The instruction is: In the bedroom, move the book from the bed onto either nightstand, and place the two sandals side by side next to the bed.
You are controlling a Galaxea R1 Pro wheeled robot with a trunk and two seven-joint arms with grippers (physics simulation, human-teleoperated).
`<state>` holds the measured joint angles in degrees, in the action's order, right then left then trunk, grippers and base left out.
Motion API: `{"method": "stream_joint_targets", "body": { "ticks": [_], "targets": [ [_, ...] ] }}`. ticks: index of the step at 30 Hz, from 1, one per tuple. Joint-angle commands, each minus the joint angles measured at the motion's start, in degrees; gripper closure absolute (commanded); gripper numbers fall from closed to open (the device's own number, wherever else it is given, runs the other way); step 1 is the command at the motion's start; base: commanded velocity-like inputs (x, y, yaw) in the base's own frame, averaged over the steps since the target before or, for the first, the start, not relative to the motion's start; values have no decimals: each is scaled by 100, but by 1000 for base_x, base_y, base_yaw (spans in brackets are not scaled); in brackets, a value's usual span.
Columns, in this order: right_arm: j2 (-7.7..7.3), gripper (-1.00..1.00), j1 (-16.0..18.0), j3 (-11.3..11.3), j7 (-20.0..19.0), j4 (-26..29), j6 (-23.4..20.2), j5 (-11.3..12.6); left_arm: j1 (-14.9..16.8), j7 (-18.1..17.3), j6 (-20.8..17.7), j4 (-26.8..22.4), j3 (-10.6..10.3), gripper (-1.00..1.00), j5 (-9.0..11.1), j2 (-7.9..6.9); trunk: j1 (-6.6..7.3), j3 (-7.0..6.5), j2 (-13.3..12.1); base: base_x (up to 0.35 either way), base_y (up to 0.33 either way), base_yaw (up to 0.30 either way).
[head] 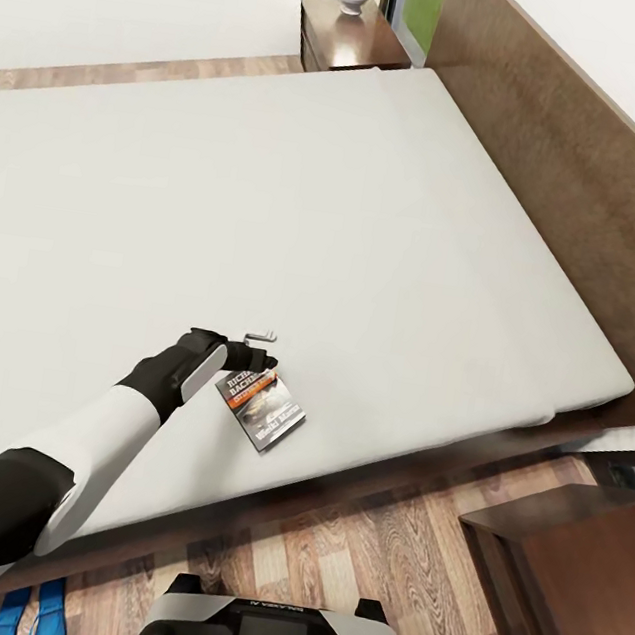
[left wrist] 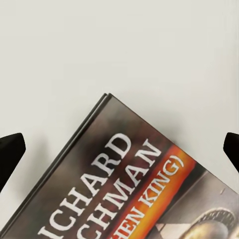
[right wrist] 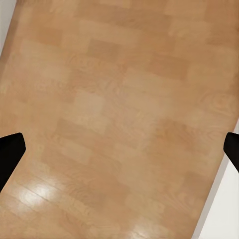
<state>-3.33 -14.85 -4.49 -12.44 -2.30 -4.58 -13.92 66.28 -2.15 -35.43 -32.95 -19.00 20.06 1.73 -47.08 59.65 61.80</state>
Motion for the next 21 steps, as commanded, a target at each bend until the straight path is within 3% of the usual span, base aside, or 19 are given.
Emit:
{"method": "stream_joint_targets", "body": {
  "ticks": [1, 8, 21],
  "targets": [
    [-1, -100, -2, -43, -21, 10, -17, -5, 1, -14, -22, -5, -7, -100, -11, -3, -1, 2, 3, 0, 0, 0],
    [-1, -100, -1, -43, -21, 10, -17, -5, 0, -16, -21, -10, -7, -100, -11, -6, -89, 74, 163, 0, 0, 0],
    [-1, -100, -2, -43, -21, 10, -17, -5, 0, -15, -24, -10, -13, -100, -12, -5, -89, 74, 163, 0, 0, 0]
  ]
}}
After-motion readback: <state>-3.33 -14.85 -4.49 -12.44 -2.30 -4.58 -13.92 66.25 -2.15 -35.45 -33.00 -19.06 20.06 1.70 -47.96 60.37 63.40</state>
